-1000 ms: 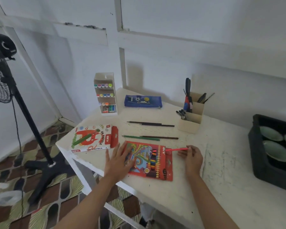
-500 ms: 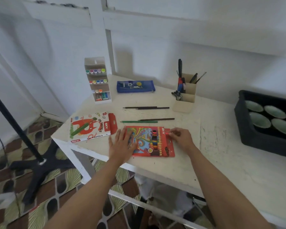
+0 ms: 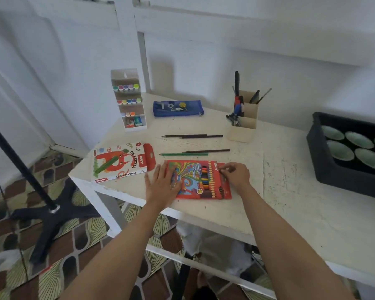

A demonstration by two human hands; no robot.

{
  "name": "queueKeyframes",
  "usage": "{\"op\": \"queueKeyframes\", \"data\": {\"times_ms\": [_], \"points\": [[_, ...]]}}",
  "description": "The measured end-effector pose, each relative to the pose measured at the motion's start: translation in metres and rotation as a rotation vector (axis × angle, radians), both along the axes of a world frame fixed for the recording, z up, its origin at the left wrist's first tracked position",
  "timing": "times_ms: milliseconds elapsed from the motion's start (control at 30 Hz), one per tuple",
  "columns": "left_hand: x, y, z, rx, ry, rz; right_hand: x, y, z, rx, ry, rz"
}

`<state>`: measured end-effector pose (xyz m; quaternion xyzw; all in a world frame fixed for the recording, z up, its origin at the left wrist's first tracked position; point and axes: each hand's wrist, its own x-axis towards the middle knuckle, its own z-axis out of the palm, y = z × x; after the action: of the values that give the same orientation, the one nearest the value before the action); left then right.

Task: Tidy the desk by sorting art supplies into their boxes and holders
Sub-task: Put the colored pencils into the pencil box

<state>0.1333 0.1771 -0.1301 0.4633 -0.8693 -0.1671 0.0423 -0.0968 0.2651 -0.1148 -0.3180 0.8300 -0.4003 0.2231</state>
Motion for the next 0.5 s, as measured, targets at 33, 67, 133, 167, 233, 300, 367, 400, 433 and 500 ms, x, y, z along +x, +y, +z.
{"op": "queueKeyframes", "data": {"times_ms": [33, 67, 133, 167, 233, 300, 367, 400, 433, 500], "points": [[0.000, 0.000, 0.000, 0.001, 0.003, 0.003, 0.000, -0.001, 0.001, 0.007, -0.003, -0.020], [0.000, 0.000, 0.000, 0.001, 0.003, 0.005, 0.000, -0.002, 0.002, 0.017, -0.004, -0.027], [-0.001, 0.000, -0.001, -0.001, 0.004, 0.012, -0.004, -0.004, 0.003, 0.034, -0.014, -0.009], [-0.001, 0.000, -0.001, -0.005, 0.009, 0.018, -0.006, -0.006, 0.004, 0.052, -0.010, 0.006], [-0.001, 0.001, -0.001, -0.021, 0.018, 0.022, -0.011, -0.008, 0.003, 0.098, 0.014, 0.031], [-0.002, 0.000, -0.002, -0.027, 0.017, 0.033, -0.016, -0.010, 0.001, 0.136, 0.067, 0.079], [-0.001, 0.001, -0.004, -0.043, -0.005, 0.039, -0.019, -0.011, 0.001, 0.132, 0.137, 0.155], [-0.002, 0.001, -0.005, -0.050, -0.016, 0.044, -0.021, -0.012, 0.001, 0.124, 0.173, 0.205], [-0.002, 0.001, -0.006, -0.057, -0.019, 0.050, -0.024, -0.012, 0.001, 0.123, 0.201, 0.252], [-0.003, 0.002, -0.008, -0.068, -0.003, 0.077, -0.028, -0.015, 0.001, 0.129, 0.220, 0.330]]}}
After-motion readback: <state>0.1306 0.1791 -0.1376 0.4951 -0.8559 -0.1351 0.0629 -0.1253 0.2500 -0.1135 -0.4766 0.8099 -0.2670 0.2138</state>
